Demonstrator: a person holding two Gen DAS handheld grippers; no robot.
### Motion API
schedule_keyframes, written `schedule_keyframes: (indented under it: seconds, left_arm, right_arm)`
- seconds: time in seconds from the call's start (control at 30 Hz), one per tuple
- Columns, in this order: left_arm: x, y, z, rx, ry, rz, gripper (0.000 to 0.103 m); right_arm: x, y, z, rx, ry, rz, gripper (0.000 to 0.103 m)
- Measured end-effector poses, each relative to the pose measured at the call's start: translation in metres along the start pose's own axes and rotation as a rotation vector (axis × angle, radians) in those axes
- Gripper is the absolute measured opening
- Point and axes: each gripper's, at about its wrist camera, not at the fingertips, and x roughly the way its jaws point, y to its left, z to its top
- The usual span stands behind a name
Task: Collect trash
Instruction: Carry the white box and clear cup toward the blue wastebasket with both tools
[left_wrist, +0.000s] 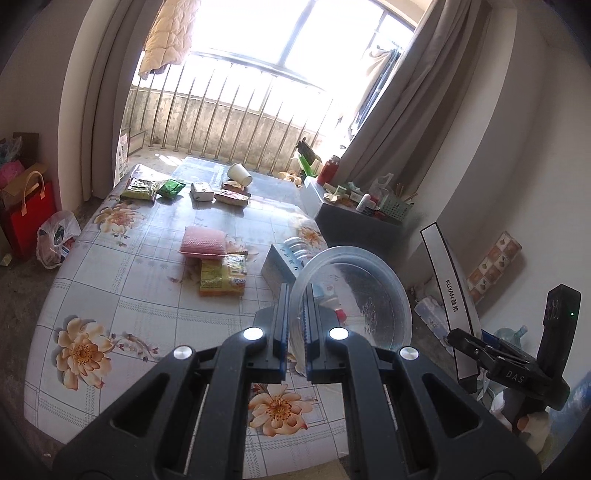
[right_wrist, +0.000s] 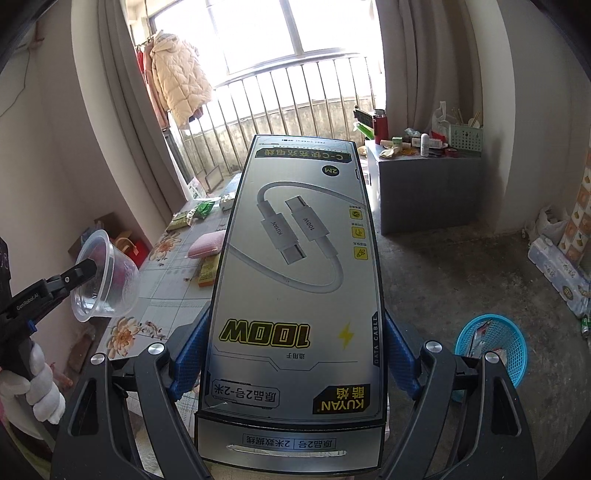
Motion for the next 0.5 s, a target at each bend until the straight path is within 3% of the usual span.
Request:
schedule_keyframes:
  seconds: [0.5]
  left_arm:
    - [0.069, -0.099, -0.004, 0.101, 0.132, -0.150, 0.005]
  right_arm:
    - [-0.042, -0.095, -0.029, 0.172, -0.035, -0.184, 0.080]
